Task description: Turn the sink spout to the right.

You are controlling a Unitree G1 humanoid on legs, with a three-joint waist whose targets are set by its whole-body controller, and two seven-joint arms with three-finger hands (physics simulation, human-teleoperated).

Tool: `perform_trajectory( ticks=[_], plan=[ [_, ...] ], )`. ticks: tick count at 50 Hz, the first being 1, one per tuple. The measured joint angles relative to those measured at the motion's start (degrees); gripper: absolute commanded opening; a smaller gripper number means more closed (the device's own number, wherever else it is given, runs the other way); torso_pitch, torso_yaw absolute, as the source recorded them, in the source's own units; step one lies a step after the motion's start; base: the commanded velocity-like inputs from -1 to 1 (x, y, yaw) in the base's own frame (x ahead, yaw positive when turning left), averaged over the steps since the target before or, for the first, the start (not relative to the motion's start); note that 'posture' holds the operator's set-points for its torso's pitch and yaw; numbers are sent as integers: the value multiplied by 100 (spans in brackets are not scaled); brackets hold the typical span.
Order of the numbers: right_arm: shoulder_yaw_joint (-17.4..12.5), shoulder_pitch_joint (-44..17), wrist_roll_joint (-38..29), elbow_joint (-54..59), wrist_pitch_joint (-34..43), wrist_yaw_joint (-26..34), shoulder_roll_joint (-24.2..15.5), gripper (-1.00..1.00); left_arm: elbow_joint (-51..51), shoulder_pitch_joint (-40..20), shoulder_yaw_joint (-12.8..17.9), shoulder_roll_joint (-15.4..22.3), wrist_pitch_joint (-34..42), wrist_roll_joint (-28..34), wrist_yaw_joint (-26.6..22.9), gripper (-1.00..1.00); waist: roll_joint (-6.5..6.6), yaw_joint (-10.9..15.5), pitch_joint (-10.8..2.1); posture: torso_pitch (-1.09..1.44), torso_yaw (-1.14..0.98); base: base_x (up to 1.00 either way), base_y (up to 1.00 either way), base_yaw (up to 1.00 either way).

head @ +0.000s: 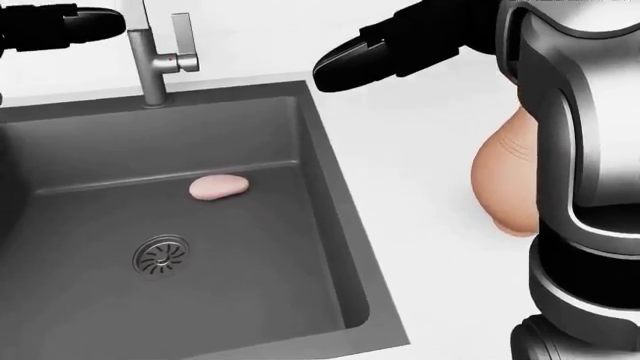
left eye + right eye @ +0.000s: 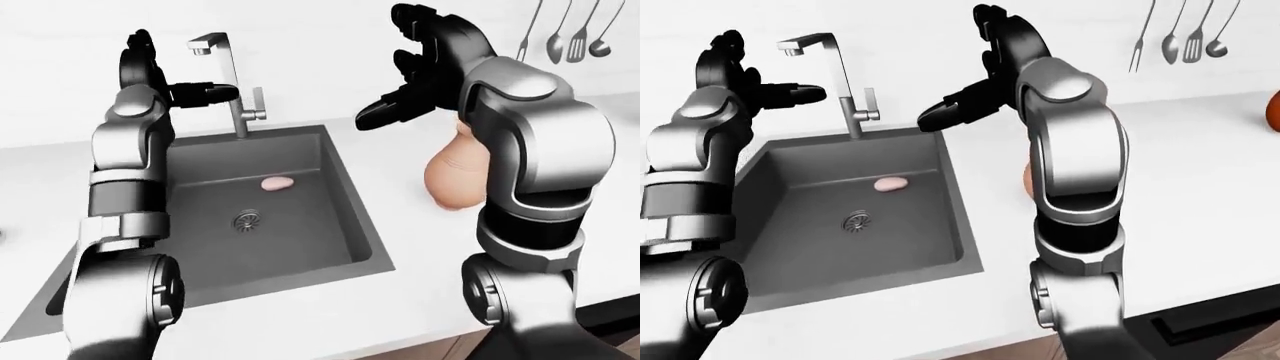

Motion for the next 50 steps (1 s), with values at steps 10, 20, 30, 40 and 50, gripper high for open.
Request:
perform_trajectory(
  ticks=[10, 20, 30, 40, 50],
  plan=[
    [18, -8, -19, 67, -71, 3, 47, 100, 2026, -584, -195, -301, -864, 206, -34, 100, -56, 4, -10, -26, 0, 0, 0, 0],
    [-30, 43, -18, -12, -52, 16, 14, 100, 2670, -862, -207, -464, -1203, 246, 22, 100, -47, -15, -38, -26, 0, 0, 0, 0],
    [-13, 36, -5, -8, -47, 8, 18, 100, 2941, -1067, -153, -360, -1293, 225, 101, 100, -43, -24, -42, -26, 0, 0, 0, 0],
    [-12, 10, -5, 4, -35, 11, 16, 100, 3116, -1246, -103, -224, -1291, 176, 186, 100, -47, -10, -32, -26, 0, 0, 0, 0],
    [12, -19, -20, 67, -67, 12, 29, 100, 3002, -1542, -127, -181, -1117, 174, 181, 100, -48, -7, -20, -26, 0, 0, 0, 0]
  ],
)
